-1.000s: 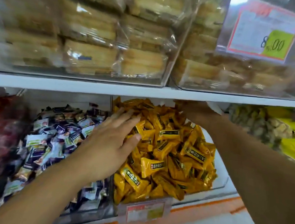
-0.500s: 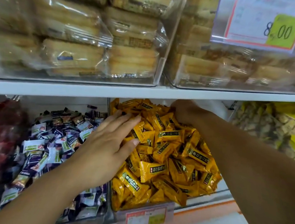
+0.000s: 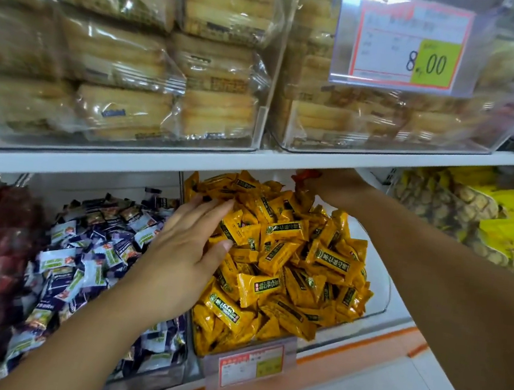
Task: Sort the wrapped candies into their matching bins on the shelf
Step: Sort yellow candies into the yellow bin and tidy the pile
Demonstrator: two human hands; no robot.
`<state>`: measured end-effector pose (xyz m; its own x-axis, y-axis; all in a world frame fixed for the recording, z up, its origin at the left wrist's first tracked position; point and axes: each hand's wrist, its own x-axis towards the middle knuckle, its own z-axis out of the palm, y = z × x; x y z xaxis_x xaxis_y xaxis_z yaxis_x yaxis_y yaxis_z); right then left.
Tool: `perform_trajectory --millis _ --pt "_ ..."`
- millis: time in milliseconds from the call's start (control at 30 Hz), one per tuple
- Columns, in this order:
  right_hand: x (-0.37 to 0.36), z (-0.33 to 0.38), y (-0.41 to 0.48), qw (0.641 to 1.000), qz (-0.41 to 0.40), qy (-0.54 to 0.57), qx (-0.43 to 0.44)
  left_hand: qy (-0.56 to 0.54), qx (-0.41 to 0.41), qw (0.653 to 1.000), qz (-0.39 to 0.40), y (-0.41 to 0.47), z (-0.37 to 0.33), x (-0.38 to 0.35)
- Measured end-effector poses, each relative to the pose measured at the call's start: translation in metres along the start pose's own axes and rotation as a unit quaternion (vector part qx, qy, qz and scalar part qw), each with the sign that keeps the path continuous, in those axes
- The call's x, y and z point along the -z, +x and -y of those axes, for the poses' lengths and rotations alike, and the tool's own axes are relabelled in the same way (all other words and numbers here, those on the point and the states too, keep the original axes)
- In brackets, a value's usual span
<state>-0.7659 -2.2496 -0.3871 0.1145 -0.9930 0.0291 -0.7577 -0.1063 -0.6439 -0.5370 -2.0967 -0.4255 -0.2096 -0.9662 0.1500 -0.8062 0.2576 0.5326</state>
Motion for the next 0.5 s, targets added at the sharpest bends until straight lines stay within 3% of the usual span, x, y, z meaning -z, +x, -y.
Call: perform_trajectory --millis 67,267,500 --pt "-0.005 0.002 0.007 1.000 0.012 0.004 0.000 -0.008 -0.001 1.000 -0.002 0.000 0.001 -0.001" --pt "-0.034 -0.006 0.041 0.986 0.064 -0.156 0.018 -0.016 -0.012 1.000 -0.007 0.004 0.005 -0.002" --pt "-0.044 -0.002 0.049 0.959 0.112 -0.260 0.019 -0.023 -0.008 1.000 -0.012 0.004 0.005 -0.005"
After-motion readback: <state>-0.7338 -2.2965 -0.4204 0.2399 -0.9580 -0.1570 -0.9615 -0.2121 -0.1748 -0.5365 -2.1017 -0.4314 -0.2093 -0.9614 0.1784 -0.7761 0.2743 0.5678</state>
